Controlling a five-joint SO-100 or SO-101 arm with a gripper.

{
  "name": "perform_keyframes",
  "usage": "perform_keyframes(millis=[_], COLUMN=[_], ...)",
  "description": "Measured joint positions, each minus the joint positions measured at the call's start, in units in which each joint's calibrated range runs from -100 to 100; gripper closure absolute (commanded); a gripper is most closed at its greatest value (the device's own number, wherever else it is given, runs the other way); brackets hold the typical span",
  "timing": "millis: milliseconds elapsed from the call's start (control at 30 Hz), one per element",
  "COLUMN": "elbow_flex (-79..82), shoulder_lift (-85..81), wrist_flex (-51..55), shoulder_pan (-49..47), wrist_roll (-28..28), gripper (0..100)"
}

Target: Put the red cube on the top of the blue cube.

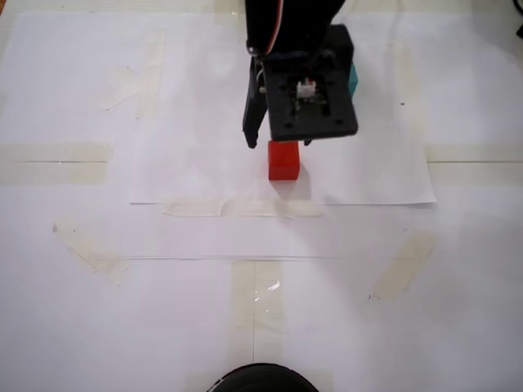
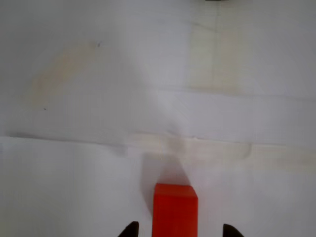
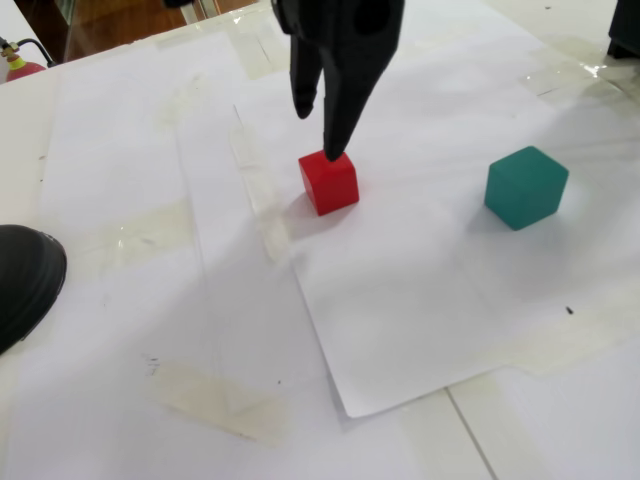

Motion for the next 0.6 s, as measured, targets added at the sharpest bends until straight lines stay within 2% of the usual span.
perform_keyframes(millis=[600], elbow_flex=[0.7], shoulder_lift=[3.1], wrist_flex=[-2.5], shoulder_pan=[-0.4], wrist_roll=[0.2], gripper=[75])
